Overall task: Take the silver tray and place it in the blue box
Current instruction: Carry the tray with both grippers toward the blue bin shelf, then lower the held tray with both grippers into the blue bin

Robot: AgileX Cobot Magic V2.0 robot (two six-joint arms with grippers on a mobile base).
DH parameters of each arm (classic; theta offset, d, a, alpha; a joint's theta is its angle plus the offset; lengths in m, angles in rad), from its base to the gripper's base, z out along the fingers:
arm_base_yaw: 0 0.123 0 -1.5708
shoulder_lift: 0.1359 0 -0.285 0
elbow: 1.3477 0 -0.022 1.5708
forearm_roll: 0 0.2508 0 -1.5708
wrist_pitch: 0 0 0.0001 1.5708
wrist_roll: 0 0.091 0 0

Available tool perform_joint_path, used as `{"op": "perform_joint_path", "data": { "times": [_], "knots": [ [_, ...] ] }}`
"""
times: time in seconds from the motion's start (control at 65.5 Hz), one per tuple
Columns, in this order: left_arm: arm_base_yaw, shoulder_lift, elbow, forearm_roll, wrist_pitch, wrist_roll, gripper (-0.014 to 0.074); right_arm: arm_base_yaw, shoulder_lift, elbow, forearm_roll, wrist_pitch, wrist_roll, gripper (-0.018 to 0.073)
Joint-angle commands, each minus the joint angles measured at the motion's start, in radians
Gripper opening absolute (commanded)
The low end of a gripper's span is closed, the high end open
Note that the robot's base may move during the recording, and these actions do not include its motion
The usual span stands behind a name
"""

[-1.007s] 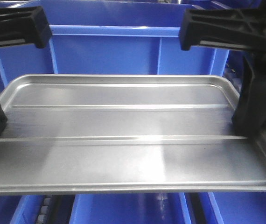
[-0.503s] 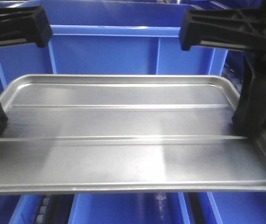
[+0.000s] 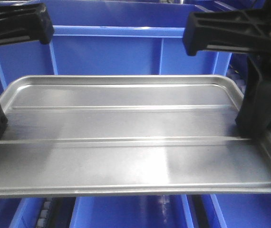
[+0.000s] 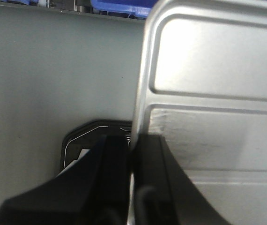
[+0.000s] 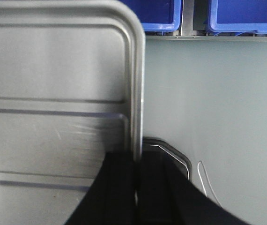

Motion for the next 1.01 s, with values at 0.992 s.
{"op": "perform_joint_path", "data": {
  "times": [0.992],
  "knots": [
    [0.000, -0.024, -0.081, 0.118, -0.057, 0.069, -0.0015, -0.075, -0.023, -0.158, -0.059, -0.047, -0.070, 0.0052]
  ]
}}
